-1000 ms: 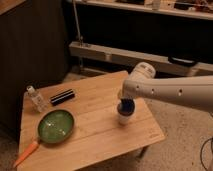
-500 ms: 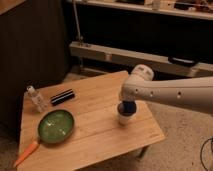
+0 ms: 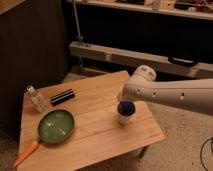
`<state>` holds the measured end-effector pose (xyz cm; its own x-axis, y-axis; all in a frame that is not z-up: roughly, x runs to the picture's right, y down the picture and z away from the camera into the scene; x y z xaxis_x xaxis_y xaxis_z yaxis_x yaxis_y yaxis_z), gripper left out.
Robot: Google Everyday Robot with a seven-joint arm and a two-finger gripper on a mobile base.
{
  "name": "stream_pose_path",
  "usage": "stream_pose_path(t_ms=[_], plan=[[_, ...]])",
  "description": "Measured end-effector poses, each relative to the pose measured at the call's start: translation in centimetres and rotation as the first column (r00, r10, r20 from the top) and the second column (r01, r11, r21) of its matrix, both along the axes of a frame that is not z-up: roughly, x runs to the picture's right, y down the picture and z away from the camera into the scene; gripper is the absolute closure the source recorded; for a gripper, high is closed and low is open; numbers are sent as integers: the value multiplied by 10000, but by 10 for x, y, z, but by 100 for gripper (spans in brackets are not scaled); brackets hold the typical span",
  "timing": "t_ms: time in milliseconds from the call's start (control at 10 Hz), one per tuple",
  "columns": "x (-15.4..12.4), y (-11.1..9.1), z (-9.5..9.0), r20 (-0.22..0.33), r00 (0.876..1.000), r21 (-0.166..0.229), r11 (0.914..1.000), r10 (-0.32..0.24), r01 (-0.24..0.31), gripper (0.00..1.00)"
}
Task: Place the white sponge in the ceramic cup
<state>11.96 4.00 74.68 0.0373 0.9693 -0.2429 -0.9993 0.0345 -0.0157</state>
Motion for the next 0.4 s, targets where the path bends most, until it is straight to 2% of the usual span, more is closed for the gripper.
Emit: stream_pose_path(t_ms=[400], plan=[[-6,-7,-2,30,10000,-86,10000,31,-31,20]])
